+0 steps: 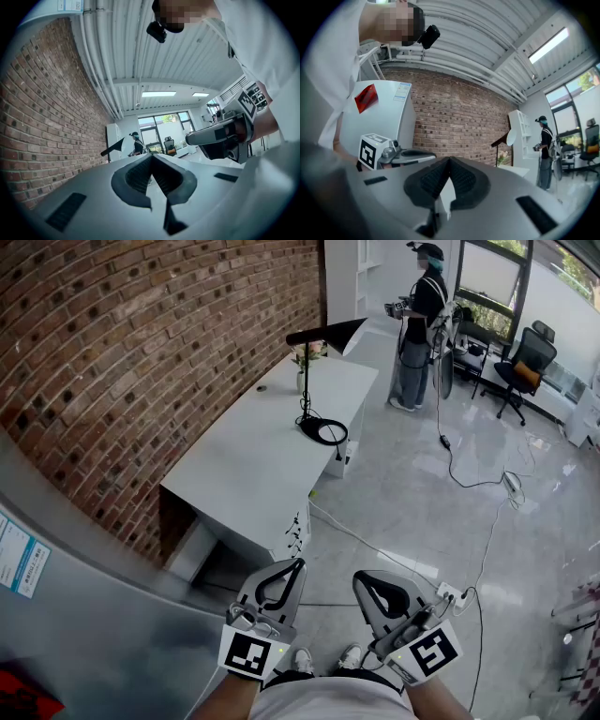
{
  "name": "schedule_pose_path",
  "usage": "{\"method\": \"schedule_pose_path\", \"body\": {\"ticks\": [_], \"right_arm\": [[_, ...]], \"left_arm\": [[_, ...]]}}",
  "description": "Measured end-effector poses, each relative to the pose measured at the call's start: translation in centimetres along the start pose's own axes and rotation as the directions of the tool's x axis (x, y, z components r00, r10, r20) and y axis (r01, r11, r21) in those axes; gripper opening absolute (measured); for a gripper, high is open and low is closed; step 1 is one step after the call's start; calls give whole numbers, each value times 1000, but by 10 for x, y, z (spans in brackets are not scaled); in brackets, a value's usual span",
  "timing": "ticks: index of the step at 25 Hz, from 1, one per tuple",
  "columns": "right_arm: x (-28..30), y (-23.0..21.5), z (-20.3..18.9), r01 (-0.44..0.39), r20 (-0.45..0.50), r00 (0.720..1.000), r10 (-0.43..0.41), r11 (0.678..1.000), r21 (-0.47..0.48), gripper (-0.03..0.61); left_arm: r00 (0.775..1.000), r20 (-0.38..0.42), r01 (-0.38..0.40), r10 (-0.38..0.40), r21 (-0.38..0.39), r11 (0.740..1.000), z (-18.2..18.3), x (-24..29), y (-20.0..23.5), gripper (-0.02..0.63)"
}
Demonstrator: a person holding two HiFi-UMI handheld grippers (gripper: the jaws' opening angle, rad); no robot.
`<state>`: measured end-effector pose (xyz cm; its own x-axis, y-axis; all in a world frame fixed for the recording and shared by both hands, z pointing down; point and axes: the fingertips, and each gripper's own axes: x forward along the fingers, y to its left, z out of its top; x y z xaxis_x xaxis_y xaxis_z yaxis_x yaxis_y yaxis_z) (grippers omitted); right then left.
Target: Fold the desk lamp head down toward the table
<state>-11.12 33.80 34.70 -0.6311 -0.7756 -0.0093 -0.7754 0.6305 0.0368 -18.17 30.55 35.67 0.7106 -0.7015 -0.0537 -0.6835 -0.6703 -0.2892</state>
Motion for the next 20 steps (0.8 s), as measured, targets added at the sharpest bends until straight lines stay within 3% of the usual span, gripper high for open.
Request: {"method": "schedule_pose_path", "body": {"ticks": [4, 20], "right_arm": [[3, 2, 1, -6, -3, 1000, 6, 1000, 4, 17], [-15, -10, 8, 26, 29, 999, -26, 1000, 8, 18]], "left_arm": [[999, 13, -42, 43, -102, 994, -4, -5, 8, 8], [997, 37, -64, 69, -126, 990, 5, -2, 1, 8]]}}
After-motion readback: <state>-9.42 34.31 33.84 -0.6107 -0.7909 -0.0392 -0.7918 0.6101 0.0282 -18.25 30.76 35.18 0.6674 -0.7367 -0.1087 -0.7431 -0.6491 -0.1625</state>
